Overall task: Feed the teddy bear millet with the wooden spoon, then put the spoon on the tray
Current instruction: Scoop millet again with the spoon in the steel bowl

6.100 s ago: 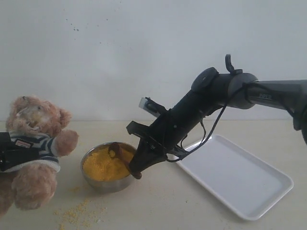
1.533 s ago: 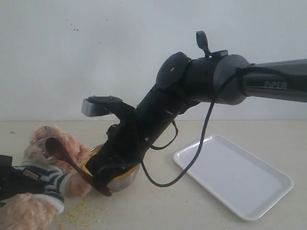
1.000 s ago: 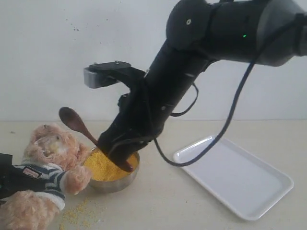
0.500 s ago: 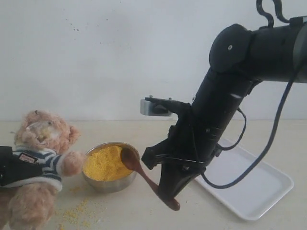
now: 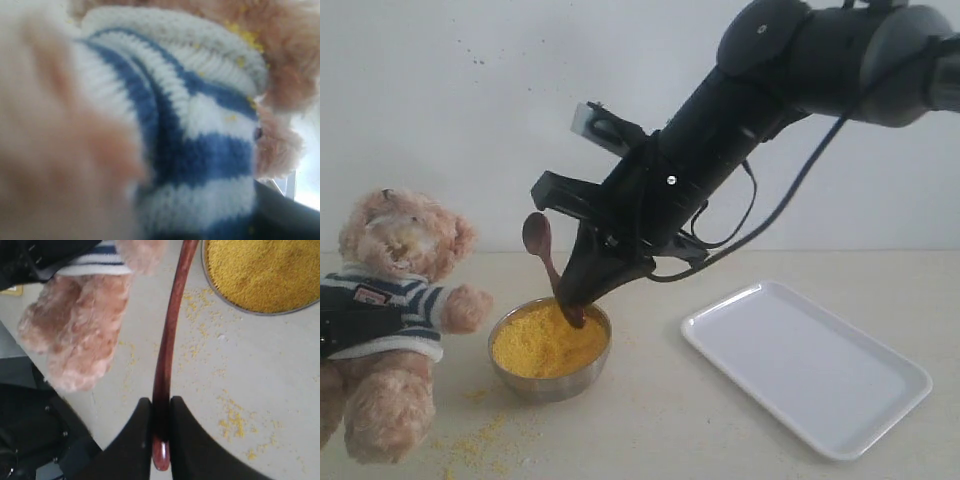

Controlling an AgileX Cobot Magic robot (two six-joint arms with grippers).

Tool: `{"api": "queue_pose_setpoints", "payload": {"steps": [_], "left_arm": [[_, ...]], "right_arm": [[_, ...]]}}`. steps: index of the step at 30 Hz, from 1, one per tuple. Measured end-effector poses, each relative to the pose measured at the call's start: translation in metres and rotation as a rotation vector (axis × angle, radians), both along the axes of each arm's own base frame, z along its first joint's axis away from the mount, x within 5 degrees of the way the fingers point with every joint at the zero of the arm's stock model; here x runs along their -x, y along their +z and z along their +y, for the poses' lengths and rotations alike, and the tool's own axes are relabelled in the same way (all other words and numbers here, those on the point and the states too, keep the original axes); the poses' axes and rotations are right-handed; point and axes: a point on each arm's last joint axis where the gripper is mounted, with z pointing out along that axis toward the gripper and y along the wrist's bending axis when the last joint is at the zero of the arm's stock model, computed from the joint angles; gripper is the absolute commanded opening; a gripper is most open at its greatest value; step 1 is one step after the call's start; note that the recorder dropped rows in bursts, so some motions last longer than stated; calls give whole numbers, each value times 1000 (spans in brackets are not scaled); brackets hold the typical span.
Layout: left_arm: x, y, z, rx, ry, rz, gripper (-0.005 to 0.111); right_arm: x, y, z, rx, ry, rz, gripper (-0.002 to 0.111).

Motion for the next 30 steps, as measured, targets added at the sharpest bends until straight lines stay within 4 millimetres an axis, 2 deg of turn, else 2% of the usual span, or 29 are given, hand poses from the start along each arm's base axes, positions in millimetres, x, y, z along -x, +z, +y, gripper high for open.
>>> {"api": "queue_pose_setpoints", "payload": {"steps": [5,8,11,18,25,30], "left_arm": [[0,0,0,-1,-1,-1,4],[0,0,0,-1,-1,-1,4],[0,0,0,-1,-1,-1,4],[0,0,0,-1,-1,-1,4],[0,0,0,-1,-1,-1,4],[0,0,0,0,0,0,4]], "right_arm": [[-21,-34,16,47,-44,68,0],[-28,-54,15,115,-61,85,0],[-30,-65,14,184,-62,71,0],[-26,-70,21,212,-38,59,0],[-21,-91,35,240,-3,89,0],[-16,-90,40,239,12,87,0]]}}
